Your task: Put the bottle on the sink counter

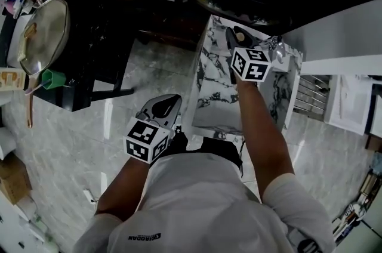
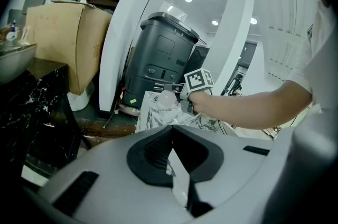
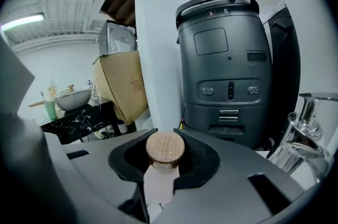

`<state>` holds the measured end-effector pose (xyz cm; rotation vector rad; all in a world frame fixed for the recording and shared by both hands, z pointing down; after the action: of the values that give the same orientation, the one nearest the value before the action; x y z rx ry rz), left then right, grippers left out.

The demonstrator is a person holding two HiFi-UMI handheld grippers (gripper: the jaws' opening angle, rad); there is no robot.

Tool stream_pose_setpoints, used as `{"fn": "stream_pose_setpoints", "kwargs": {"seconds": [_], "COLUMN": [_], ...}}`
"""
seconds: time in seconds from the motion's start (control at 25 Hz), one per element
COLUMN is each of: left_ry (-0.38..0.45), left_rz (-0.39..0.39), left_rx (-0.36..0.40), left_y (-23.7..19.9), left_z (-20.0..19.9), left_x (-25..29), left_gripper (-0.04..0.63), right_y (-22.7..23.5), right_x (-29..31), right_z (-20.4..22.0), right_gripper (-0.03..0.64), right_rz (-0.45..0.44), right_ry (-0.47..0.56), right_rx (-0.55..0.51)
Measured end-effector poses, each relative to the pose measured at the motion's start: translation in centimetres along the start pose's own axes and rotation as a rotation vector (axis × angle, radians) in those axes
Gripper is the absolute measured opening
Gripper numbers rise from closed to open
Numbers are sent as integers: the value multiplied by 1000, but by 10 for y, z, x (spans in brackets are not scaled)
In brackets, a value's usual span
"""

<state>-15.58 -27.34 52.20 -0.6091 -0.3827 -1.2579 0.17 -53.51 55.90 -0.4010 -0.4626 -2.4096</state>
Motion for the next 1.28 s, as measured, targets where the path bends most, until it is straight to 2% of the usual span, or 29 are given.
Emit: {"fn": "stream_pose_setpoints", "kwargs": {"seconds": [0.24, 0.76, 1.28], "left_ry": [-11, -23, -27], "left_rz": [1, -3, -9], "left_rx": [-23, -35, -43], "left_y": [2, 3, 6], "left_z": [6, 14, 14], "left_x": [7, 10, 13], "left_gripper": [14, 14, 14], "right_y": [10, 7, 12], "right_x": [10, 32, 39], "right_z": [9, 8, 11], "right_gripper": [118, 118, 118], "right_rz": [2, -37, -51], "right_ry": [-25, -64, -89], "right_rx": [1, -108, -139]}}
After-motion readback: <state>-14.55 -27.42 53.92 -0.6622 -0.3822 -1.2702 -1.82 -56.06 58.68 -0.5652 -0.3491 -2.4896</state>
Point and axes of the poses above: the fingertips, and each gripper's own axes: x forward along the fingers, y to its right, z out of its underside, the point moved 5 cm from there along -x, backward along the fingers, and after that the axes turned 15 degrees about -z, right-handed, at the moved point
